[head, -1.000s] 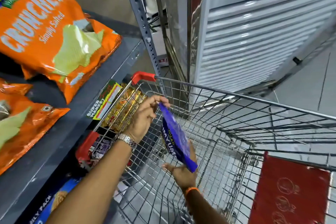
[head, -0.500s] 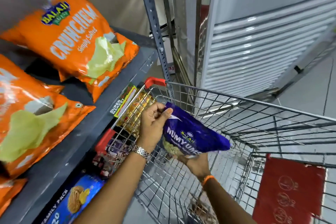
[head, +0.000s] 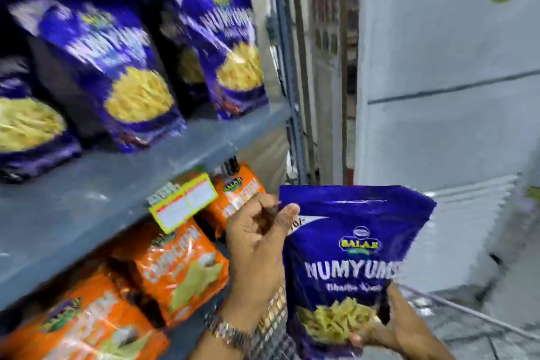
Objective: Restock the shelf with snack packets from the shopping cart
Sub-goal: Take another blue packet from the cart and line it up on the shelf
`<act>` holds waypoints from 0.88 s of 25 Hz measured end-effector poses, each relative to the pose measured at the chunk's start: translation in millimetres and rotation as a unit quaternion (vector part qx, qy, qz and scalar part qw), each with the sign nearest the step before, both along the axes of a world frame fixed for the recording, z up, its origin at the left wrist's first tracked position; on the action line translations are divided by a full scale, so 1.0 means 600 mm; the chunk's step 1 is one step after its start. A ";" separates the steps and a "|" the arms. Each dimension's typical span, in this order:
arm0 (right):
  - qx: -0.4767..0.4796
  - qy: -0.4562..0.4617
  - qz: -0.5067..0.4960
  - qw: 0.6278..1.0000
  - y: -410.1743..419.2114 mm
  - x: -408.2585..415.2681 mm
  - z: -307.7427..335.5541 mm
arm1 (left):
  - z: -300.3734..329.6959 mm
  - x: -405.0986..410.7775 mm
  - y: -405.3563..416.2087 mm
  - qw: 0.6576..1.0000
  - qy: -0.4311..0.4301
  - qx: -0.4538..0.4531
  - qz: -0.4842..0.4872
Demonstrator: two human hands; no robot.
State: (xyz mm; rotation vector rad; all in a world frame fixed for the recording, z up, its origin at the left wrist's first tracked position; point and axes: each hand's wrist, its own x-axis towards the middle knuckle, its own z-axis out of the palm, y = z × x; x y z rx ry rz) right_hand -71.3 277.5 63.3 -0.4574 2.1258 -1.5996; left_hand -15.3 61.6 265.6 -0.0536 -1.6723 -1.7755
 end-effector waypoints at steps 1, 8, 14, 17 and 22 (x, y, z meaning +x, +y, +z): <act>-0.007 0.033 0.015 0.999 -0.004 0.000 0.049 | 0.049 0.022 -0.004 0.999 0.034 0.010 0.004; -0.268 0.154 0.132 0.942 -0.185 0.019 0.386 | 0.339 0.149 -0.140 0.952 0.247 -0.085 0.158; -0.315 0.181 0.214 0.907 -0.417 0.017 0.544 | 0.497 0.213 -0.323 0.863 0.182 -0.252 0.399; -0.279 0.163 0.258 0.911 -0.517 -0.008 0.579 | 0.546 0.240 -0.382 0.755 0.073 -0.420 0.499; -0.218 0.129 0.296 0.921 -0.607 -0.033 0.584 | 0.541 0.255 -0.442 0.573 -0.019 -0.617 0.540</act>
